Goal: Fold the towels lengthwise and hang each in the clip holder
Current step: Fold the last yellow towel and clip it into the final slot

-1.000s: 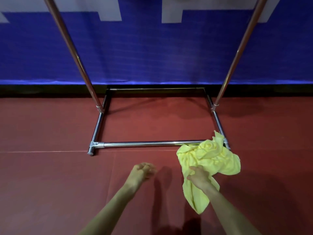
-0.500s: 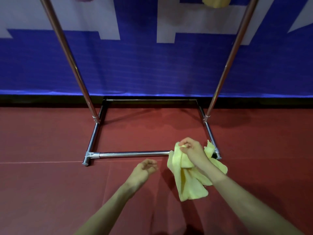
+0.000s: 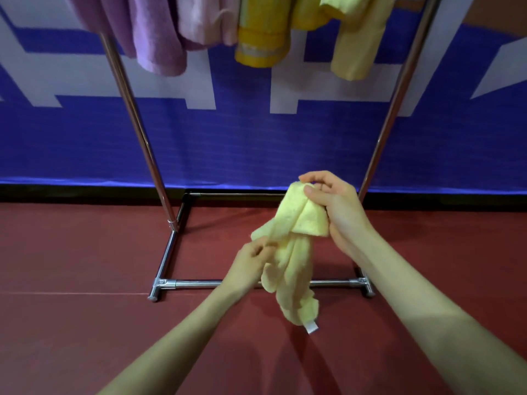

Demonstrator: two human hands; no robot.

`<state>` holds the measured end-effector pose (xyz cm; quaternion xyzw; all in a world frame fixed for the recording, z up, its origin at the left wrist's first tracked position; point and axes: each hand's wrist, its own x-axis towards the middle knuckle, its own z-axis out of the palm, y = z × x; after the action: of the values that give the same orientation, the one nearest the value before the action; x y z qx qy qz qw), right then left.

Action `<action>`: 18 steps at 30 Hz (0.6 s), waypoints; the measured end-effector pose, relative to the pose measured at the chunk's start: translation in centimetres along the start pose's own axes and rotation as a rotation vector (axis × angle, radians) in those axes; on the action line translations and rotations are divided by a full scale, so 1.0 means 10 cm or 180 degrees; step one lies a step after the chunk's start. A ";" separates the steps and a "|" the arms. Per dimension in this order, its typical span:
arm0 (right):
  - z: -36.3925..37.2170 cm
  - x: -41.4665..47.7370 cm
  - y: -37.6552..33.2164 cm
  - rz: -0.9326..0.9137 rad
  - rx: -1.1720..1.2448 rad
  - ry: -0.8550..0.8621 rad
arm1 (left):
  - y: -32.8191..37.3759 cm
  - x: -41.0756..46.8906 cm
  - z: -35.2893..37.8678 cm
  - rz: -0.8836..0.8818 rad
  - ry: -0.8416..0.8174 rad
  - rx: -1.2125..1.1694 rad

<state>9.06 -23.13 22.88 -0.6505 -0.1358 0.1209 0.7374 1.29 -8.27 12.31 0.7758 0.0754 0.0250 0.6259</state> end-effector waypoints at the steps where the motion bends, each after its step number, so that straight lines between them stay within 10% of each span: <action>1: -0.01 0.01 0.00 -0.0001 -0.0062 -0.0069 | 0.06 -0.01 -0.03 0.0089 0.0152 -0.0136; 11: -0.05 -0.19 0.16 0.0706 -0.1819 -0.1278 | 1.09 -0.13 -0.43 0.0383 0.0796 -0.0496; 18: 0.15 -0.31 -0.89 0.0648 -0.1495 -0.0606 | 2.42 -0.48 -0.70 0.0262 0.0653 -0.0524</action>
<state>5.65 -23.90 31.75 -0.7997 -0.1627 0.2203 0.5343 -2.37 -7.14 37.65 0.7176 0.1048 0.1360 0.6749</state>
